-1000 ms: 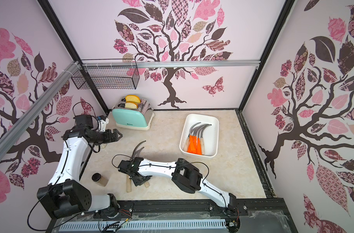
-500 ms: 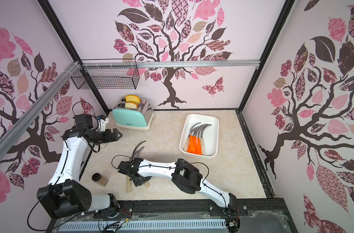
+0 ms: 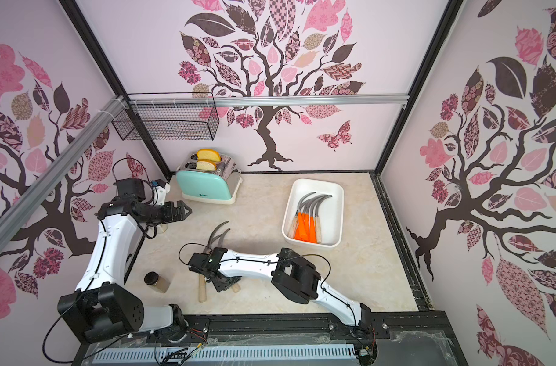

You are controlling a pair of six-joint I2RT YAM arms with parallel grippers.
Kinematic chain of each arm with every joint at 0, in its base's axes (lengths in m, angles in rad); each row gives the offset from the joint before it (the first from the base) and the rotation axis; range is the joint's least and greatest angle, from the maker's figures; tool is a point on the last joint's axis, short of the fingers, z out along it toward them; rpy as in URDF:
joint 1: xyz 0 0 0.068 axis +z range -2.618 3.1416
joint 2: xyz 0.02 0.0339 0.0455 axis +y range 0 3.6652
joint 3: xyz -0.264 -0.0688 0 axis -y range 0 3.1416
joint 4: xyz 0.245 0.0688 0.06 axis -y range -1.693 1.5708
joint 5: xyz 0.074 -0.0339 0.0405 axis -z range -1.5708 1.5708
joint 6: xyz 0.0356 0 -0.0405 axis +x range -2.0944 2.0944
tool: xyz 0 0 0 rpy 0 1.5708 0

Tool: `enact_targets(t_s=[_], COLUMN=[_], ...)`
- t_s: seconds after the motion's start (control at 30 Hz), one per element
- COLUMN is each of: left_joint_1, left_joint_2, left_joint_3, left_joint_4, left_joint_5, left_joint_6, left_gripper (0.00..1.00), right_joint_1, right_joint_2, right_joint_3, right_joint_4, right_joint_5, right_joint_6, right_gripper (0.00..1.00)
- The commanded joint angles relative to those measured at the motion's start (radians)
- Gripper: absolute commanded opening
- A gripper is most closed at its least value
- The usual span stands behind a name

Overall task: Put small sickles into storage boxes
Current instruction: Pick up the sickle at the center of the board.

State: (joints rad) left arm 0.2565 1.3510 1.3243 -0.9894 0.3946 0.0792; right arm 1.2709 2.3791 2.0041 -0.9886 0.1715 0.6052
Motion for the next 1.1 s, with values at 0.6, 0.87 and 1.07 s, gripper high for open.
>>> enact_targets(t_s=[0.6, 0.87, 1.07], left_joint_1=[0.004, 0.003, 0.003], left_joint_2=[0.013, 0.027, 0.035], left_joint_3=[0.025, 0.031, 0.015], left_joint_4=[0.033, 0.028, 0.024], left_joint_5=[-0.005, 0.008, 0.021], left_joint_6=[-0.030, -0.026, -0.005], left_gripper=[0.96, 0.96, 0.96], right_joint_1=[-0.042, -0.067, -0.113], right_joint_2=[-0.142, -0.205, -0.281], right_joint_3=[-0.082, -0.100, -0.092], right_joint_4=[-0.046, -0.057, -0.068], right_joint_5=[0.092, 0.102, 0.096], right_joint_6=[-0.041, -0.056, -0.072], right_gripper=[0.07, 0.07, 0.07])
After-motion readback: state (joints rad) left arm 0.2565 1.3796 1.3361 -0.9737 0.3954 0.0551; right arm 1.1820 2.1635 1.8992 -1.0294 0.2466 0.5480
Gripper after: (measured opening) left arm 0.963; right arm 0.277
